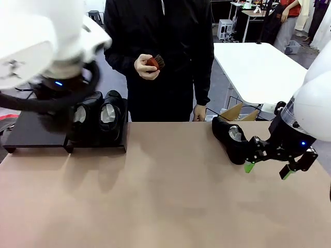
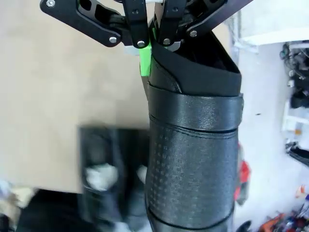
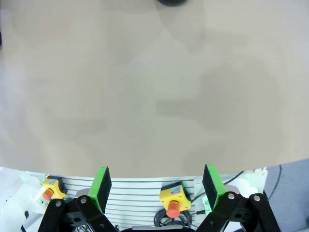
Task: Organize the shoes by placing them on the stand.
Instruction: Place the Shoe from the middle of the table onto the Shoes Stand.
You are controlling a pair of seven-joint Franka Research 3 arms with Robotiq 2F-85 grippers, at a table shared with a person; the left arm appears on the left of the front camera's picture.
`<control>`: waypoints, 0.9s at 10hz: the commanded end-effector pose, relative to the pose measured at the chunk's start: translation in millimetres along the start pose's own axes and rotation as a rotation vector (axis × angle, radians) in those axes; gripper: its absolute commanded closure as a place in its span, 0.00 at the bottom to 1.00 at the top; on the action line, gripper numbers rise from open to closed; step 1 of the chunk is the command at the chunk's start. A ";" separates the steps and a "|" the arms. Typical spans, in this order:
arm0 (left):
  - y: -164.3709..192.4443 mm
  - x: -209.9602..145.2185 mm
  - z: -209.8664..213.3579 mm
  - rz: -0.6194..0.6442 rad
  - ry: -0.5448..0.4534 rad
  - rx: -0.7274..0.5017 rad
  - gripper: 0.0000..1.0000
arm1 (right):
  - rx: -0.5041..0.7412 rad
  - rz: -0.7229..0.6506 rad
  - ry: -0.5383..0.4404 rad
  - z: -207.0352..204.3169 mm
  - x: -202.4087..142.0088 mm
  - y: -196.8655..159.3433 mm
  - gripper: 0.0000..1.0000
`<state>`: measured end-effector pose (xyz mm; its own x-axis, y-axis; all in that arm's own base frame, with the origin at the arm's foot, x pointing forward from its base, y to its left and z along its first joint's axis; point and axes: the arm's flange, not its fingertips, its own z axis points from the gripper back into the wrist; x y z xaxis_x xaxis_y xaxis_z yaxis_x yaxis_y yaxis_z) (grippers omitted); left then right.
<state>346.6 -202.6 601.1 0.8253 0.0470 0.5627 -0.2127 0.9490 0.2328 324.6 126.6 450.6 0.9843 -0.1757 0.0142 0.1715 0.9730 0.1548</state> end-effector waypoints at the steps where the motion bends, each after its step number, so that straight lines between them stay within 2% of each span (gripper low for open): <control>1: 19.7 21.0 -36.3 -0.041 -0.052 0.058 1.00 | 0.003 0.007 0.000 0.9 -1.1 1.6 0.00; 2: 42.0 38.2 -59.7 -0.064 -0.083 0.042 1.00 | 0.003 0.007 0.000 0.9 -1.1 1.6 0.00; 3: 62.3 52.6 -84.7 -0.063 -0.059 0.001 1.00 | 0.003 0.007 0.000 0.9 -1.1 1.6 0.00; 5: 91.5 76.4 -126.7 -0.112 -0.022 0.012 1.00 | 0.003 0.007 0.000 0.9 -1.1 1.6 0.00; 6: 93.6 82.7 -137.8 -0.093 0.028 0.008 1.00 | 0.003 0.007 0.000 0.9 -1.1 1.6 0.00; 7: 69.6 69.1 -108.8 0.049 0.077 -0.040 1.00 | 0.003 0.007 0.000 0.9 -1.1 1.6 0.00; 8: 93.4 69.0 -145.5 -0.083 0.018 0.011 1.00 | 0.003 0.007 0.000 0.9 -1.1 1.6 0.00; 9: 93.4 69.0 -145.5 -0.083 0.018 0.011 1.00 | 0.003 0.007 0.000 0.9 -1.1 1.6 0.00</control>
<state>462.5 -71.1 542.8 0.8673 0.0066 0.4978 -0.1551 0.9537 0.2576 324.3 126.7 451.0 0.9844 -0.1755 0.0153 0.1710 0.9730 0.1549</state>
